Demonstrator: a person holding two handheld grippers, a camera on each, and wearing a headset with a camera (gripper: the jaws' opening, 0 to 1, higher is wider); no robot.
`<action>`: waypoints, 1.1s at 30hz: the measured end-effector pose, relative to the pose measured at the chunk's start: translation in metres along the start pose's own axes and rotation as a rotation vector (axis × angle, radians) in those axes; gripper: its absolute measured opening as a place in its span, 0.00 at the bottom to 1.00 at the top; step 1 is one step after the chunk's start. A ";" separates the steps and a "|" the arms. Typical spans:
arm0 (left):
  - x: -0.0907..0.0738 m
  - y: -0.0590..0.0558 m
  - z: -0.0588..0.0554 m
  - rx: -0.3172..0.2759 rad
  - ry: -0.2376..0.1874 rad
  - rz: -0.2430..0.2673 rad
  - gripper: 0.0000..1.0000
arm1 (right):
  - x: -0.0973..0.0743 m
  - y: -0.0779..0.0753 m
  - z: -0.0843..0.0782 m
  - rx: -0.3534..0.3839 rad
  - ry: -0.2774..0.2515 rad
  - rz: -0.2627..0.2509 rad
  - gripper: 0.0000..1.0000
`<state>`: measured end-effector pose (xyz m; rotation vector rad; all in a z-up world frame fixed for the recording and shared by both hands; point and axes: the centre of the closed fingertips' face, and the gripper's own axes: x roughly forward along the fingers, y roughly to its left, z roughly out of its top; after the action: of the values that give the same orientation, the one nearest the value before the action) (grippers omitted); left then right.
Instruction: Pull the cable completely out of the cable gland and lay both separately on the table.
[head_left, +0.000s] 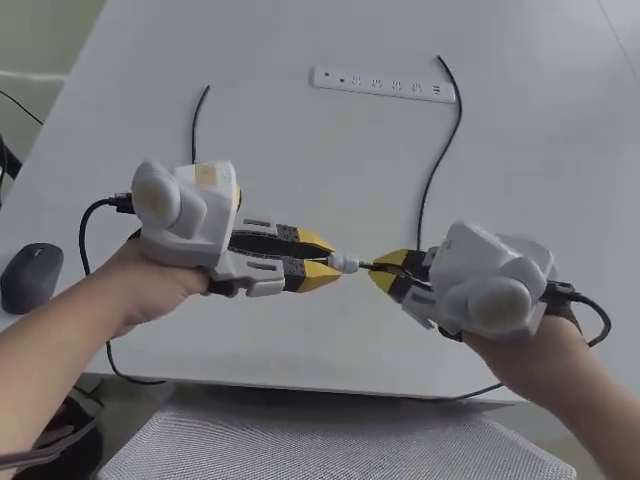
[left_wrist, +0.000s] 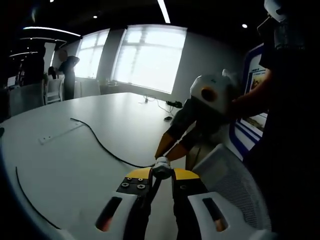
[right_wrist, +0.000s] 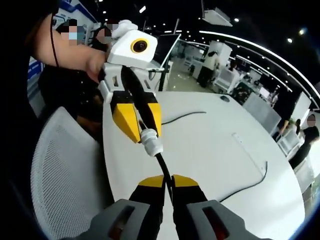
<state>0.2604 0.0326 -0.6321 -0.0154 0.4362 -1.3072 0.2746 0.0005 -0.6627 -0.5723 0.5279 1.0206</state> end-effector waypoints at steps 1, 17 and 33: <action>0.000 0.000 0.000 -0.001 -0.001 0.000 0.15 | 0.000 -0.001 -0.001 0.006 -0.001 -0.001 0.00; -0.001 0.000 0.000 0.000 -0.010 0.016 0.15 | 0.005 -0.020 -0.038 0.265 0.028 -0.088 0.00; 0.002 0.003 -0.004 -0.014 0.001 0.028 0.15 | 0.006 -0.018 -0.049 0.418 0.022 -0.117 0.01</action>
<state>0.2620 0.0319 -0.6370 -0.0203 0.4452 -1.2764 0.2865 -0.0360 -0.6993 -0.2390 0.6965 0.7644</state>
